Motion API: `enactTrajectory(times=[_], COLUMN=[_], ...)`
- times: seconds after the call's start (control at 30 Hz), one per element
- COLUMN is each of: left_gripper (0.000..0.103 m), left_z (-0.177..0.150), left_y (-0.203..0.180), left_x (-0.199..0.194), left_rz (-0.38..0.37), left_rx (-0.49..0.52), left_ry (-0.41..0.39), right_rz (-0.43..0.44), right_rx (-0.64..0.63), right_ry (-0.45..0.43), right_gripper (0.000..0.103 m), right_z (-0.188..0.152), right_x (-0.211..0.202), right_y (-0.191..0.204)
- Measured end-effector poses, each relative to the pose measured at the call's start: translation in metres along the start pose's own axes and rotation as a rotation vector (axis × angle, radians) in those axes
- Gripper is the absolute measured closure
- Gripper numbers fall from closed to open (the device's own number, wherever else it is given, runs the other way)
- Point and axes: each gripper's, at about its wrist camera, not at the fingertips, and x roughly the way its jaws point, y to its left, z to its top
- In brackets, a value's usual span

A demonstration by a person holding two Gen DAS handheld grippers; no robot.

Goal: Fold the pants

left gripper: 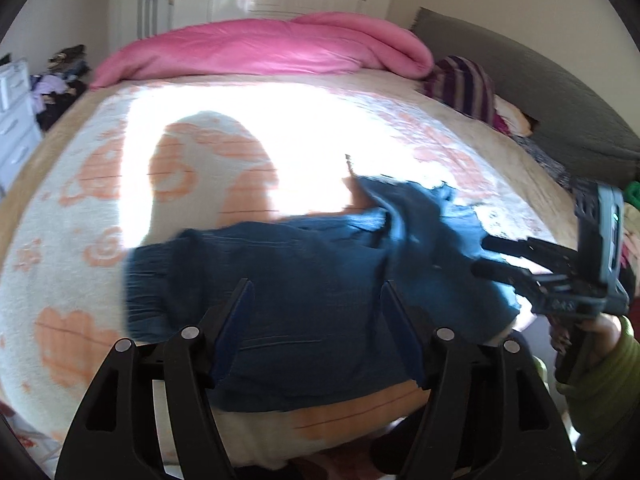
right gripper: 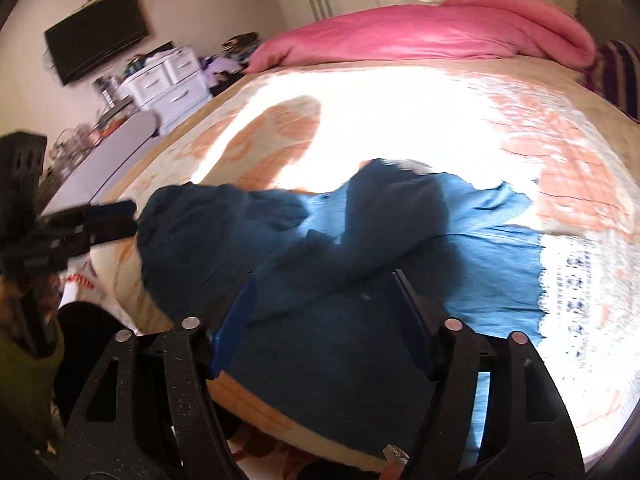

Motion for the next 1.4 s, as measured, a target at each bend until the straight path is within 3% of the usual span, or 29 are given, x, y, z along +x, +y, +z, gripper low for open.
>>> enactTrajectory(times=[0.3,0.47,0.63,0.77,0.83,0.93,1.0,1.1,1.37,1.4], left_gripper=[0.041,0.051,0.057,0.057,0.071,0.082,0.084,0.091,0.092,0.092], left_z=[0.005,0.006,-0.002,-0.005,-0.006,-0.007,-0.008,-0.009,-0.016,-0.016], left_y=[-0.035,-0.037,-0.038,-0.033,-0.035,-0.044,-0.052,-0.062,-0.081,-0.083], left_x=[0.047,0.082,0.11,0.118,0.118,0.119,0.119,0.116,0.118,0.118], left_rz=[-0.142,-0.215,-0.217,-0.212,-0.215,-0.247,-0.259,-0.295,-0.358,-0.361], left_rx=[0.049,0.028,0.003,-0.023,-0.016,0.004,0.042,0.073,0.125,0.129], left_ry=[0.082,0.133,0.161,0.148,0.139,0.139,0.136,0.133,0.145,0.146], right_rz=[-0.095,-0.136,-0.158,-0.18,-0.181,-0.19,-0.203,-0.292,-0.341,-0.352], right_rx=[0.027,0.002,-0.044,-0.08,-0.086,-0.094,-0.099,-0.151,-0.142,-0.139], right_ry=[-0.017,-0.011,0.008,0.042,0.062,0.09,0.112,0.157,0.229,0.236], right_gripper=[0.029,0.027,0.025,0.023,0.023,0.022,0.021,0.021,0.022,0.032], right_z=[0.016,0.033,0.055,0.074,0.084,0.101,0.11,0.12,0.131,0.131], right_x=[-0.008,-0.001,0.018,0.05,0.067,0.095,0.114,0.147,0.198,0.202], right_y=[-0.029,-0.032,-0.031,-0.029,-0.028,-0.024,-0.023,-0.022,-0.027,-0.03])
